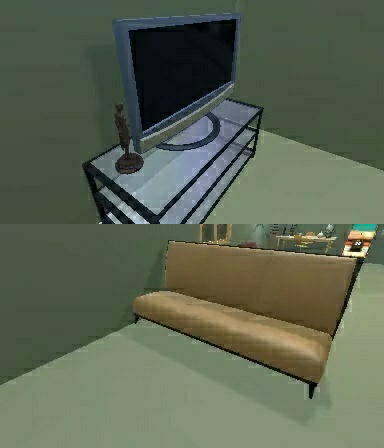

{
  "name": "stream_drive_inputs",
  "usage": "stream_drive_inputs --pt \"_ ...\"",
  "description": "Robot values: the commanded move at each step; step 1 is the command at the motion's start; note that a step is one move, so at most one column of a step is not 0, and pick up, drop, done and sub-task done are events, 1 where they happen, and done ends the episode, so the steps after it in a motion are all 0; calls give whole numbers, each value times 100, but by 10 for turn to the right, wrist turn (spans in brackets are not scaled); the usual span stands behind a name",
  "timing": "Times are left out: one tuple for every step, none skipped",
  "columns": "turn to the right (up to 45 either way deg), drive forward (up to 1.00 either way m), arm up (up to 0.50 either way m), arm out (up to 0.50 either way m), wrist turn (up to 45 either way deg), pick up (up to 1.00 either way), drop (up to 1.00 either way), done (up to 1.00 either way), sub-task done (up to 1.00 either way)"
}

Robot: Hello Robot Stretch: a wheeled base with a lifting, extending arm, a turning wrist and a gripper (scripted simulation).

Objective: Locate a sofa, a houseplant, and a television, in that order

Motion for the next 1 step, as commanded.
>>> stream_drive_inputs --pt "0 0 0 0 0 0 0 100 0"
